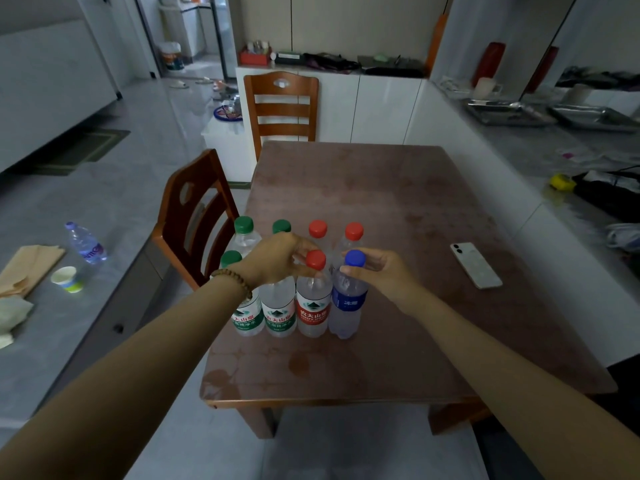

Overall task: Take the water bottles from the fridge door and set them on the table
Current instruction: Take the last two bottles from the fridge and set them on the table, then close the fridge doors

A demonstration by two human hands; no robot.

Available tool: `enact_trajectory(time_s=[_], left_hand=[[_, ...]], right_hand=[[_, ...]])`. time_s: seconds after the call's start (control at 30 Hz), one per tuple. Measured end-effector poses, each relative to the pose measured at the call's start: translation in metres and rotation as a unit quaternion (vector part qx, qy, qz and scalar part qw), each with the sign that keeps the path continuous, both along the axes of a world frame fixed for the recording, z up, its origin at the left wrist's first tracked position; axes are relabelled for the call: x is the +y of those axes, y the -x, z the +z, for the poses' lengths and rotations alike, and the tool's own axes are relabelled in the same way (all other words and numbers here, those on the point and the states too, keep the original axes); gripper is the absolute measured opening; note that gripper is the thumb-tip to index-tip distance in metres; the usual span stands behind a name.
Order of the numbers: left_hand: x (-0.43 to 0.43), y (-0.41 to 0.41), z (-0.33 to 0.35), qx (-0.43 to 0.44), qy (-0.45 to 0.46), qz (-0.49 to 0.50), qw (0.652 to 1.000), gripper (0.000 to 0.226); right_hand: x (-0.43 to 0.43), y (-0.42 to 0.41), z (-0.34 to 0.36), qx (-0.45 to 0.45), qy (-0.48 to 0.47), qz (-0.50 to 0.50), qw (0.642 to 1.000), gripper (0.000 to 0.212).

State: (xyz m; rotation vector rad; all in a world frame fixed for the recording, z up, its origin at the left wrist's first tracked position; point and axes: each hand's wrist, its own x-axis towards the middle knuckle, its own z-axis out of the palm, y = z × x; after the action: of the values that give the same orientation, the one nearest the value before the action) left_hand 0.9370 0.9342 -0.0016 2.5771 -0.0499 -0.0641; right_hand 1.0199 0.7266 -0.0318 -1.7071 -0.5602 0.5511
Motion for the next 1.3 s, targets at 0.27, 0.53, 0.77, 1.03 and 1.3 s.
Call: enact_trajectory(time_s=[0.27,0.53,0.77,1.03,1.3], left_hand=[[-0.004,0.001,0.004,0.001,-0.007,-0.009,1.000,0.035],[-0.006,0.003,0.016,0.022,0.013,-0.034,0.999,0.041],[-0.005,-0.005,0.035,-0.002,-0.024,-0.062,0.998,0.033],[-0.045,0.005,0.073,-0.087,-0.005,-0.181,0.980,0.049],[-0.168,0.078,0.108,-0.158,0.014,-0.372,0.914,0.063]], right_hand=[[0.000,-0.001,-0.003,-0.003,0.004,0.000,1.000,0.033],[-0.001,0.009,0.004,-0.017,0.049,-0.021,0.998,0.045],[-0.001,0.032,0.027,-0.042,0.080,-0.080,0.993,0.050],[-0.082,0.126,0.084,-0.099,0.083,-0.312,0.941,0.049],[-0.182,0.332,0.153,-0.154,0.240,-0.513,0.809,0.064]])
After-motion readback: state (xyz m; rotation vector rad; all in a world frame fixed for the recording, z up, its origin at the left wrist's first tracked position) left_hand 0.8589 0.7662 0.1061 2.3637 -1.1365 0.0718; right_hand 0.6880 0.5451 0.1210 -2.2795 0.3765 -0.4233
